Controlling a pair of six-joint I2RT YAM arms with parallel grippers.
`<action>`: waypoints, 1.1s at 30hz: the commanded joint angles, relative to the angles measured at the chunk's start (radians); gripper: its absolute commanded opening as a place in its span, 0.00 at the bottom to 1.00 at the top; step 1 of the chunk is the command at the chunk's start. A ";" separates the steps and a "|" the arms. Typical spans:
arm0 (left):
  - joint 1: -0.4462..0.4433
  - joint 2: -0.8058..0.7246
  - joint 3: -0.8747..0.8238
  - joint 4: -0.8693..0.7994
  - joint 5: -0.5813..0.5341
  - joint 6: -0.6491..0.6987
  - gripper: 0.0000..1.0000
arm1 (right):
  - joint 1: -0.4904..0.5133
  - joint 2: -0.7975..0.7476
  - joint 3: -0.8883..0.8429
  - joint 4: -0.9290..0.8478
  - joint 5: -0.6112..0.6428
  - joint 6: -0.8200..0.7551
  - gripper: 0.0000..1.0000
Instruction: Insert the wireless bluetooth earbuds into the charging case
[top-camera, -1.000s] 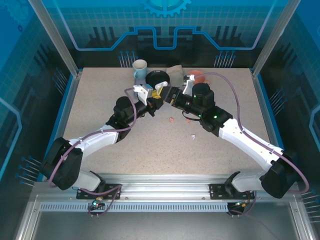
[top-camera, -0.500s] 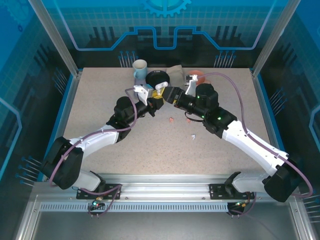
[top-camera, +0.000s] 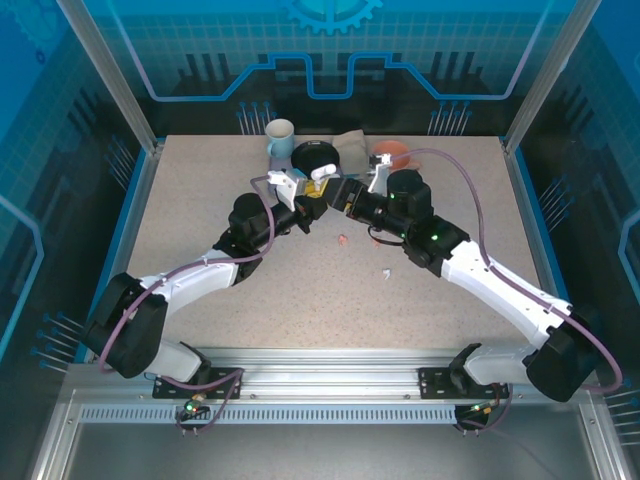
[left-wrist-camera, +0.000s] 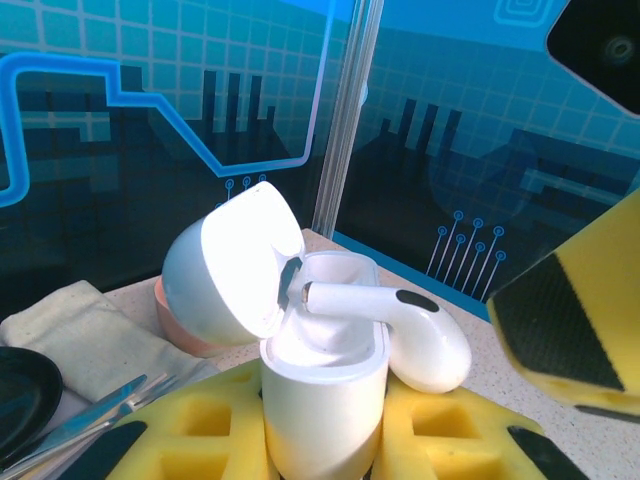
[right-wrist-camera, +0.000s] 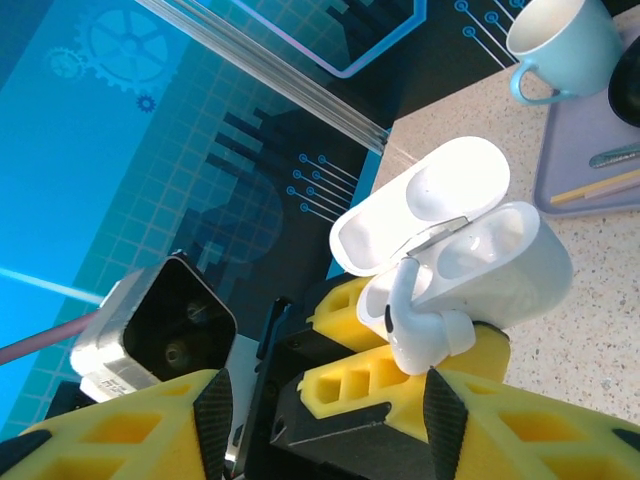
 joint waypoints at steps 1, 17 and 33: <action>-0.009 0.005 0.012 0.037 0.009 -0.003 0.00 | 0.001 0.015 -0.012 0.009 -0.014 0.012 0.56; -0.010 0.002 0.002 0.029 0.025 -0.006 0.00 | -0.006 0.060 0.076 0.002 -0.023 -0.025 0.55; -0.010 0.003 -0.007 0.020 0.037 -0.009 0.00 | -0.015 0.081 0.152 -0.023 -0.035 -0.055 0.54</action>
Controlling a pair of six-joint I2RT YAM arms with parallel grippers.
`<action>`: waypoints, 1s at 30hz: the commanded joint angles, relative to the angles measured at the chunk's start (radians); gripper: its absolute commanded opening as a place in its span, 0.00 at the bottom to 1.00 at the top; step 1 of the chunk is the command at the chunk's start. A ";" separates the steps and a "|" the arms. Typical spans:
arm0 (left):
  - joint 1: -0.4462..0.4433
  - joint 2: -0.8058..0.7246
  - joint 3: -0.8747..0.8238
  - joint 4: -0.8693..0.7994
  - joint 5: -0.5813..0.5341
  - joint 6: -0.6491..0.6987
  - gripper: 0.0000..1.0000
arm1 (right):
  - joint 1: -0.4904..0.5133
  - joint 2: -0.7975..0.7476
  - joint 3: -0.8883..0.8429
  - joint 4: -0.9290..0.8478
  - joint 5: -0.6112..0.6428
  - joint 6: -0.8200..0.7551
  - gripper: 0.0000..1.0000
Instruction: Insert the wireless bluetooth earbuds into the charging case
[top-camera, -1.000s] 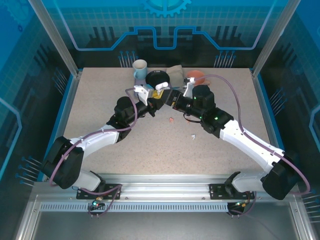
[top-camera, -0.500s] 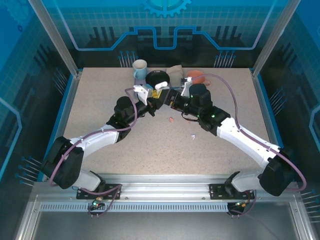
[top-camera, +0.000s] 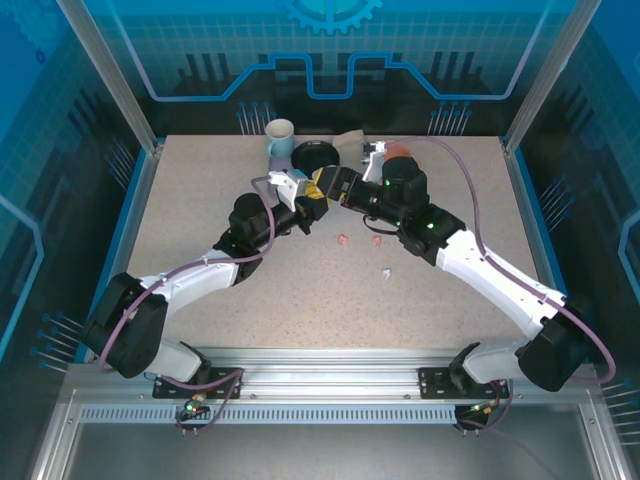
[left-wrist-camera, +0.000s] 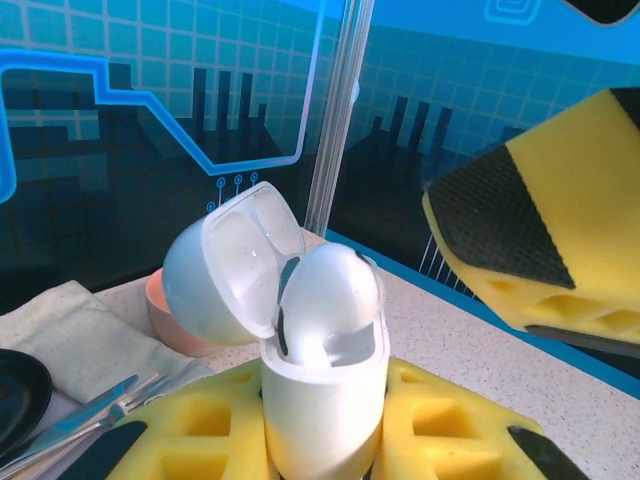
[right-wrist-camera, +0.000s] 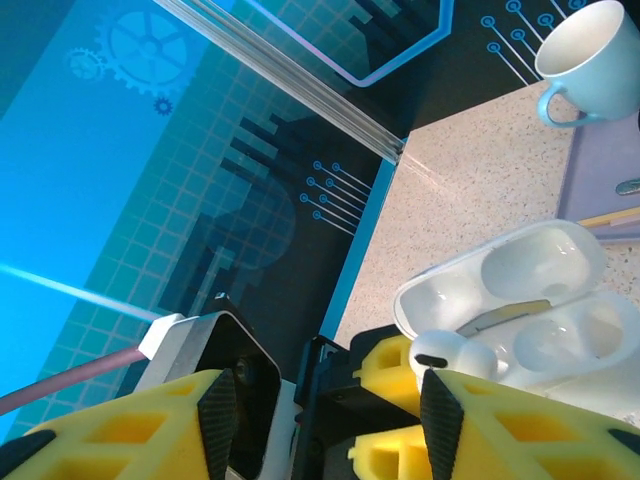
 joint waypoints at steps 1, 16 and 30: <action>-0.009 0.004 -0.007 0.020 0.022 -0.007 0.00 | -0.011 0.019 0.038 0.007 -0.018 -0.019 0.54; -0.009 -0.007 -0.003 0.005 0.020 0.009 0.00 | -0.038 -0.065 -0.002 -0.070 -0.028 -0.080 0.56; -0.008 -0.087 -0.077 -0.008 -0.025 0.032 0.00 | -0.239 -0.193 -0.206 -0.687 0.368 -0.148 0.62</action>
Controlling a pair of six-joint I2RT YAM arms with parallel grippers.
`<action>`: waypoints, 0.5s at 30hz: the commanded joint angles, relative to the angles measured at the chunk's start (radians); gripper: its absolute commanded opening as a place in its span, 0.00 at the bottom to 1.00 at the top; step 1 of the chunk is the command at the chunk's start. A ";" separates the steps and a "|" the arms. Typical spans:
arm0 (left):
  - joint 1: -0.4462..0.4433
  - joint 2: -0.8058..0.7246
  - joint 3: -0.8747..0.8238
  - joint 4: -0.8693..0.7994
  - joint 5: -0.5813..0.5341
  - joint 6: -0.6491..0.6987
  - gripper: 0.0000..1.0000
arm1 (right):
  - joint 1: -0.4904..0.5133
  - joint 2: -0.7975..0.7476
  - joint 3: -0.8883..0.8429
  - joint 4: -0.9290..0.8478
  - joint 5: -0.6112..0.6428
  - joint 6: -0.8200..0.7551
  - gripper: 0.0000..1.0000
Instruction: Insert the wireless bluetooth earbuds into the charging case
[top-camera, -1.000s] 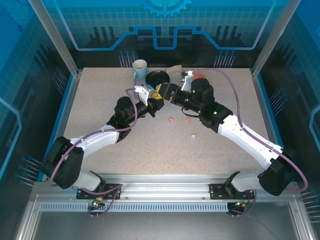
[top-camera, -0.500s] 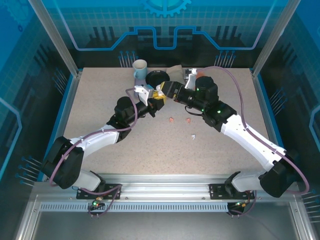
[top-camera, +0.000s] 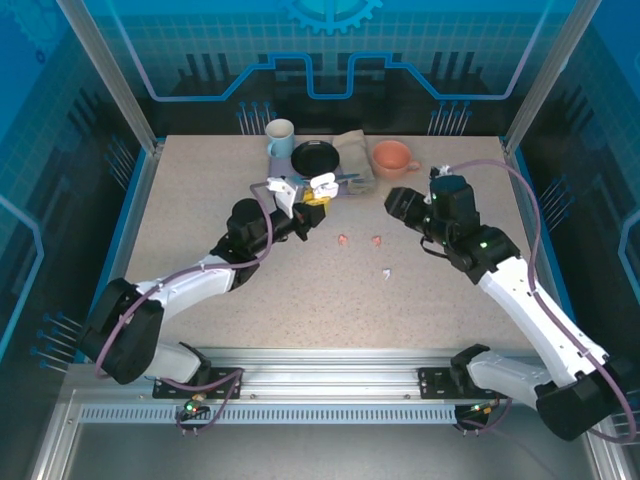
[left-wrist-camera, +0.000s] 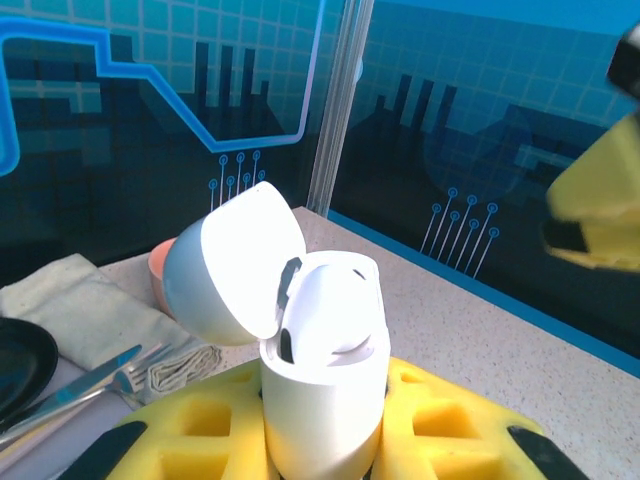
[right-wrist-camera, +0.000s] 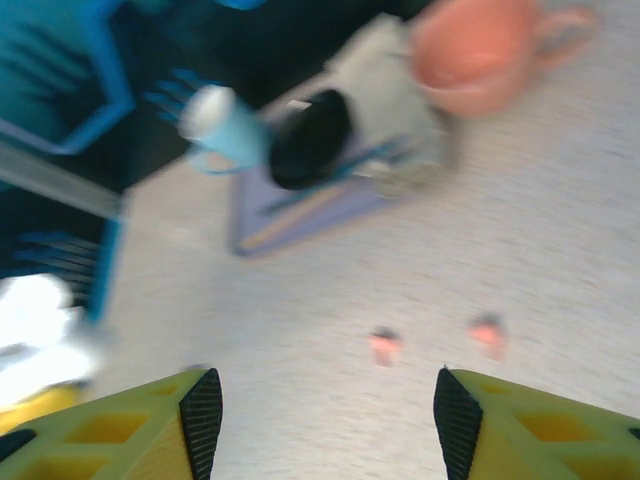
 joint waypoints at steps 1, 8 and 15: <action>-0.008 -0.047 -0.021 0.017 -0.019 0.022 0.00 | -0.009 0.114 -0.043 -0.201 0.079 -0.029 0.62; -0.008 -0.082 -0.041 0.014 -0.032 0.033 0.00 | 0.055 0.427 0.001 -0.291 0.121 -0.060 0.61; -0.006 -0.098 -0.053 0.011 -0.033 0.037 0.00 | 0.133 0.601 0.047 -0.306 0.175 -0.034 0.57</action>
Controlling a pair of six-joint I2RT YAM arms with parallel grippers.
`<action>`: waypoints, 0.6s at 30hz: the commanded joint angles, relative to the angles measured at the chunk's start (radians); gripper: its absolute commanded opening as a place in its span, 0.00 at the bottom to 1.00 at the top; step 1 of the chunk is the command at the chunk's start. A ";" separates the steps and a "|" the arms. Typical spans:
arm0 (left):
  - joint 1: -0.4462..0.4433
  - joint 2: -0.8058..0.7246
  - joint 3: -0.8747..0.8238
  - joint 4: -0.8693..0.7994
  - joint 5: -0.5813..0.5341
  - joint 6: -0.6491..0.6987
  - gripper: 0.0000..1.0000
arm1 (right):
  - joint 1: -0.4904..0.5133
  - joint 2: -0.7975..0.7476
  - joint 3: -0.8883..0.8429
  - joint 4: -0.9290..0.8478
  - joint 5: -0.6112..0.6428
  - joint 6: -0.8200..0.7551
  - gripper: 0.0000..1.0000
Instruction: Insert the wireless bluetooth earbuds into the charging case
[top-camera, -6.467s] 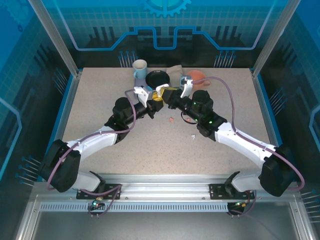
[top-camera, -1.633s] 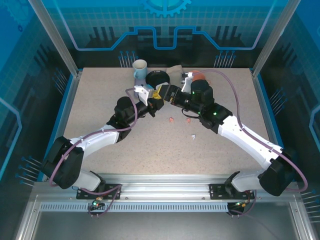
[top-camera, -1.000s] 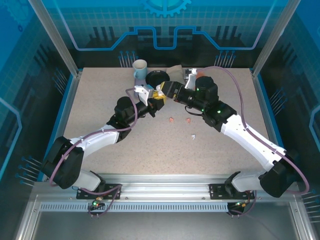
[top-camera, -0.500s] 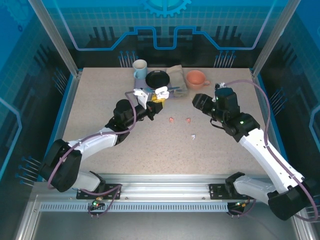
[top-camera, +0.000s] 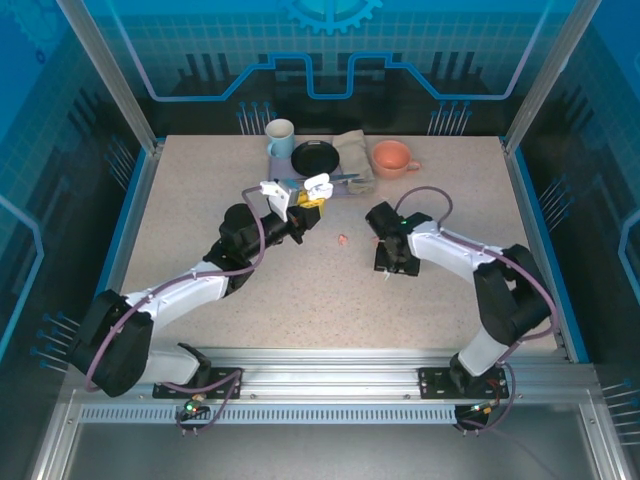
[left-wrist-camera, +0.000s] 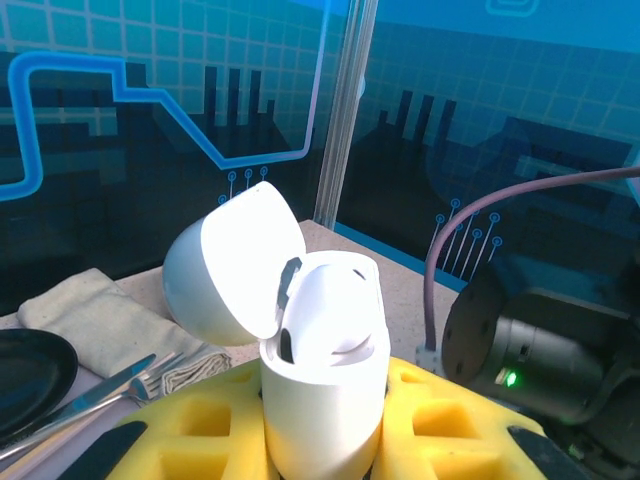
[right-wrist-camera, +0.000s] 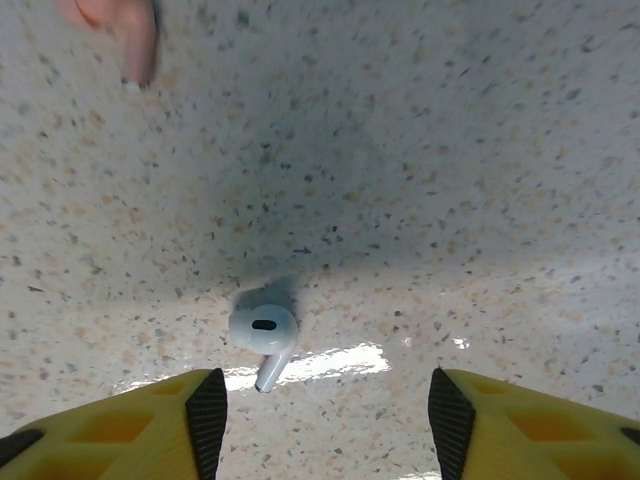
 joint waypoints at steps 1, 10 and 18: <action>-0.006 -0.030 -0.019 0.014 -0.014 0.018 0.00 | 0.025 0.054 0.048 -0.037 0.049 0.011 0.57; -0.005 -0.030 -0.028 0.023 -0.017 0.026 0.00 | 0.040 0.122 0.069 0.006 0.033 -0.005 0.54; -0.005 -0.023 -0.028 0.029 -0.020 0.029 0.00 | 0.040 0.155 0.068 0.037 0.019 0.004 0.52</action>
